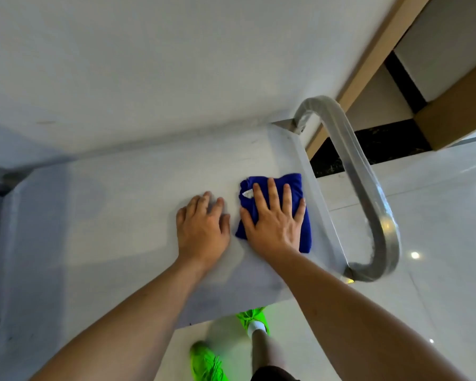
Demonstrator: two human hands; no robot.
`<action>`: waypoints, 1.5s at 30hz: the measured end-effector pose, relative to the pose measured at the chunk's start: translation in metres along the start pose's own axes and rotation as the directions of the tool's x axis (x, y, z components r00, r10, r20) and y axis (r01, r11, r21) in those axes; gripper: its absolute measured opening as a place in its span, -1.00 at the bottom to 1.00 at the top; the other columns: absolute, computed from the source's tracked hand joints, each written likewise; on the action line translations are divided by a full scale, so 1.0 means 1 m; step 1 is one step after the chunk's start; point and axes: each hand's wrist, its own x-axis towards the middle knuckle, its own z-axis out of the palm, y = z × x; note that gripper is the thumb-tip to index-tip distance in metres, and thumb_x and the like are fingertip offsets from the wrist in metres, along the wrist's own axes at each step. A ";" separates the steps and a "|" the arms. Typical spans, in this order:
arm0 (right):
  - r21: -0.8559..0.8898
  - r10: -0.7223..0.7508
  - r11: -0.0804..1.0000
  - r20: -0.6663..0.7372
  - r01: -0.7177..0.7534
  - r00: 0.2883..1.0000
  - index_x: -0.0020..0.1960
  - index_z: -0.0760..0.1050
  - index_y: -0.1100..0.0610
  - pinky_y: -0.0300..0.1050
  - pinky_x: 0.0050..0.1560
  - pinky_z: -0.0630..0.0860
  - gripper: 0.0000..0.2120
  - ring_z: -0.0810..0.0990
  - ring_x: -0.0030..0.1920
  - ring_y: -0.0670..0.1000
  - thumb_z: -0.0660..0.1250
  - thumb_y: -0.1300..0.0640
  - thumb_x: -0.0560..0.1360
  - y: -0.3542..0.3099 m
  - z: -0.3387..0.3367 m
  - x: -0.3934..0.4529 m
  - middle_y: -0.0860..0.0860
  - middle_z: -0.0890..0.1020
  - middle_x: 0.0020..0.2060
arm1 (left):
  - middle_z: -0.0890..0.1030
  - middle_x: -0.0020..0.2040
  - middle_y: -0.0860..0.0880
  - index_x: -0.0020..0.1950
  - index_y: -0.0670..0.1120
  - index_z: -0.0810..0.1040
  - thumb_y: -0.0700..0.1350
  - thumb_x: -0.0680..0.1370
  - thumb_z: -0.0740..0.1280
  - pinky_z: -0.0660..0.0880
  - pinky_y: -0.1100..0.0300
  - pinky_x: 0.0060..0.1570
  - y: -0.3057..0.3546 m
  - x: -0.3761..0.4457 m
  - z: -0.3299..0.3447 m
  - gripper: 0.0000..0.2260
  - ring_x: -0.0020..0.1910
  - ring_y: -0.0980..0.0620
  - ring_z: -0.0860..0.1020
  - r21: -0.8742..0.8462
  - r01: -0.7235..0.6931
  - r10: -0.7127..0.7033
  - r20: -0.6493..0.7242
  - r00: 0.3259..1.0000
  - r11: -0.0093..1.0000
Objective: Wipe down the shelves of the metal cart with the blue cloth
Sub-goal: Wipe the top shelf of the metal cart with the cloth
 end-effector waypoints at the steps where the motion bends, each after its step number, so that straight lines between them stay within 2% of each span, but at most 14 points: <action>1: -0.004 -0.008 1.000 -0.001 0.008 1.000 0.61 -0.07 -0.17 0.32 0.48 -0.32 -0.34 -0.19 0.60 0.13 -0.17 -0.39 0.58 -0.002 -0.002 0.018 -0.05 -0.02 0.63 | 0.53 0.34 -0.17 0.27 -0.08 0.61 0.02 0.58 0.33 0.35 -0.17 0.27 0.000 0.002 0.002 -0.68 0.32 -0.21 0.45 -0.011 -0.011 0.010 -0.060 0.998 1.000; 5: -0.017 -0.031 0.999 -0.007 0.030 1.000 0.61 -0.06 -0.18 0.34 0.49 -0.29 -0.33 -0.21 0.60 0.14 -0.18 -0.40 0.56 -0.014 -0.012 0.090 -0.04 -0.04 0.64 | 0.61 0.20 -0.16 0.11 -0.11 0.67 0.01 0.57 0.35 0.38 -0.16 0.20 -0.003 0.009 0.012 -0.75 0.18 -0.23 0.52 -0.020 -0.050 0.043 -0.239 0.970 0.999; 9: -0.015 -0.037 0.999 -0.029 0.037 0.999 0.61 -0.07 -0.18 0.35 0.49 -0.28 -0.31 -0.20 0.60 0.14 -0.20 -0.41 0.55 -0.021 -0.019 0.137 -0.05 -0.06 0.64 | 0.61 0.22 -0.20 0.14 -0.13 0.67 0.10 0.54 0.37 0.36 -0.21 0.25 -0.007 0.004 0.025 -0.66 0.17 -0.29 0.53 0.008 -0.091 0.090 -0.299 0.950 0.996; 15: -0.003 -0.058 0.998 -0.019 0.058 0.998 0.62 -0.08 -0.17 0.35 0.50 -0.27 -0.32 -0.22 0.60 0.13 -0.17 -0.40 0.57 -0.014 -0.022 0.132 -0.05 -0.06 0.64 | 0.56 0.31 -0.21 0.24 -0.13 0.63 0.13 0.57 0.33 0.30 -0.22 0.33 -0.005 0.002 0.017 -0.60 0.27 -0.28 0.47 0.011 -0.061 0.062 -0.158 0.985 0.998; 21: 0.015 0.029 0.999 -0.028 -0.029 0.999 0.62 -0.03 -0.15 0.31 0.48 -0.36 -0.34 -0.24 0.60 0.10 -0.16 -0.38 0.59 0.018 -0.015 0.059 -0.06 -0.02 0.63 | 0.42 0.46 -0.19 0.40 -0.10 0.50 0.19 0.59 0.25 0.18 -0.24 0.40 0.008 0.001 0.002 -0.49 0.43 -0.25 0.31 0.032 0.021 -0.022 0.038 0.999 0.999; 24: 0.026 0.067 0.997 -0.010 -0.067 0.998 0.62 -0.04 -0.15 0.28 0.47 -0.40 -0.35 -0.26 0.59 0.07 -0.18 -0.38 0.59 0.029 -0.006 0.016 -0.07 -0.02 0.63 | 0.24 0.56 -0.14 0.51 -0.03 0.33 0.32 0.57 0.12 0.11 -0.21 0.44 0.009 0.007 -0.001 -0.38 0.52 -0.20 0.15 0.091 0.069 -0.085 0.182 0.980 0.993; 26: 0.033 0.118 0.993 -0.019 -0.117 0.993 0.62 -0.03 -0.16 0.28 0.47 -0.40 -0.35 -0.25 0.59 0.08 -0.19 -0.38 0.60 0.041 -0.005 -0.027 -0.07 -0.01 0.63 | 0.15 0.59 -0.12 0.55 -0.01 0.24 0.40 0.54 0.06 0.14 -0.19 0.44 0.016 0.008 -0.006 -0.29 0.54 -0.19 0.09 0.123 0.049 -0.081 0.272 0.959 0.991; 28: 0.032 0.152 0.988 -0.008 -0.152 0.988 0.62 -0.03 -0.15 0.29 0.49 -0.35 -0.35 -0.23 0.60 0.10 -0.20 -0.38 0.61 0.042 0.000 -0.055 -0.06 0.00 0.63 | 0.07 0.61 -0.10 0.57 0.00 0.17 0.44 0.51 0.03 0.17 -0.19 0.43 0.014 0.017 -0.007 -0.23 0.56 -0.18 0.05 0.138 0.068 -0.112 0.345 0.932 0.988; 31: -0.015 0.224 0.975 0.034 -0.223 0.974 0.63 -0.11 -0.16 0.28 0.48 -0.37 -0.34 -0.28 0.59 0.10 -0.25 -0.38 0.59 0.042 0.002 -0.096 -0.07 -0.09 0.63 | 0.00 0.63 -0.09 0.60 0.00 0.08 0.46 0.50 0.05 0.16 -0.21 0.44 0.018 0.019 -0.013 -0.19 0.57 -0.18 -0.01 0.126 0.084 -0.130 0.420 0.898 0.989; 35: 0.001 0.291 0.956 0.061 -0.292 0.955 0.62 -0.15 -0.16 0.25 0.47 -0.42 -0.34 -0.33 0.58 0.09 -0.27 -0.38 0.58 0.032 0.006 -0.126 -0.08 -0.15 0.63 | 0.02 0.62 -0.09 0.59 -0.01 0.12 0.44 0.51 0.04 0.20 -0.21 0.42 0.020 0.020 -0.020 -0.21 0.56 -0.19 0.02 0.102 0.095 -0.131 0.445 0.886 0.990; 38: 0.004 0.315 0.949 0.071 -0.316 0.947 0.62 -0.17 -0.16 0.27 0.48 -0.38 -0.34 -0.32 0.58 0.10 -0.27 -0.37 0.58 0.027 0.005 -0.122 -0.07 -0.16 0.63 | 0.00 0.63 -0.08 0.60 0.00 0.09 0.40 0.55 0.02 0.16 -0.18 0.45 0.018 0.016 -0.019 -0.27 0.58 -0.18 -0.01 0.096 0.091 -0.124 0.433 0.893 0.991; 41: 0.018 0.281 0.959 0.059 -0.283 0.958 0.63 -0.15 -0.16 0.29 0.49 -0.35 -0.35 -0.28 0.59 0.11 -0.24 -0.36 0.59 0.025 -0.001 -0.088 -0.06 -0.14 0.63 | 0.06 0.62 -0.05 0.59 0.03 0.13 0.35 0.58 0.02 0.20 -0.13 0.43 0.014 0.013 -0.018 -0.34 0.57 -0.14 0.03 0.118 0.061 -0.101 0.376 0.921 0.991; 45: 0.034 0.182 0.982 0.032 -0.183 0.983 0.62 -0.11 -0.18 0.26 0.47 -0.41 -0.35 -0.28 0.59 0.08 -0.22 -0.38 0.58 0.019 -0.011 -0.013 -0.08 -0.12 0.63 | 0.18 0.60 -0.04 0.56 0.06 0.23 0.27 0.62 -0.02 0.23 -0.09 0.37 0.008 0.006 -0.013 -0.44 0.56 -0.11 0.11 0.127 0.041 -0.073 0.262 0.962 0.991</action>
